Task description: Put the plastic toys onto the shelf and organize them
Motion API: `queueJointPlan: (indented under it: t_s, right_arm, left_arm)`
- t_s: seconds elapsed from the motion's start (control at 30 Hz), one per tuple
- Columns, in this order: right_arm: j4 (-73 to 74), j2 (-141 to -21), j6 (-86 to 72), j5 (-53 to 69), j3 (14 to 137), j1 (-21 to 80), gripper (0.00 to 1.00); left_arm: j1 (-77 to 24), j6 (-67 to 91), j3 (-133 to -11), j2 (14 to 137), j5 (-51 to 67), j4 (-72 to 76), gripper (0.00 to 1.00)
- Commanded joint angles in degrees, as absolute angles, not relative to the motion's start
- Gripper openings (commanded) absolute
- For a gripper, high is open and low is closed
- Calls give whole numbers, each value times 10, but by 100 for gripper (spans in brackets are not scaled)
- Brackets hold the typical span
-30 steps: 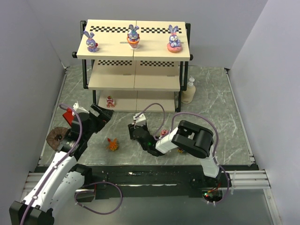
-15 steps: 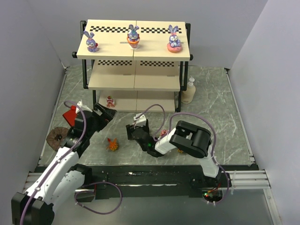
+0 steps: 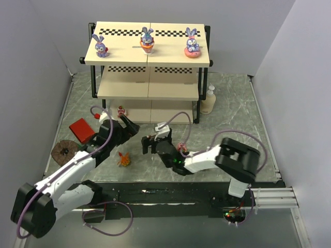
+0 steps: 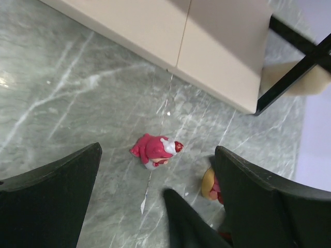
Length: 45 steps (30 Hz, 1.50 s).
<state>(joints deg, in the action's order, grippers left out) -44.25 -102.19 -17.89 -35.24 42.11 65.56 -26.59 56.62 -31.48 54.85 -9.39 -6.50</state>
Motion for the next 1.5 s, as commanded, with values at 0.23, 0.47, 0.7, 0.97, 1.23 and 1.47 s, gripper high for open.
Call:
queueJointPlan:
  t_s: [0.23, 0.47, 0.7, 0.97, 1.23, 1.47]
  right_arm:
    - [-199, -773, -290, -397, 397, 660, 100]
    - [116, -694, -431, -406, 478, 628, 100]
    - [140, -613, -469, -358, 428, 588, 98]
    - [150, -569, -468, -350, 409, 560, 97]
    - [149, -540, -461, -339, 387, 541, 97]
    - [141, -520, -464, -340, 369, 535, 97]
  left_arm:
    - [-294, 700, -359, 627, -41, -64, 97]
    - [-296, 911, -308, 625, 14, -9, 99]
    - [-309, 1027, -305, 629, 2, -50, 98]
    - [-325, 1063, -392, 725, 2, -127, 94]
    - [-339, 1081, -416, 785, 2, -117, 87]
    - [-346, 1087, -415, 807, -14, -105, 76]
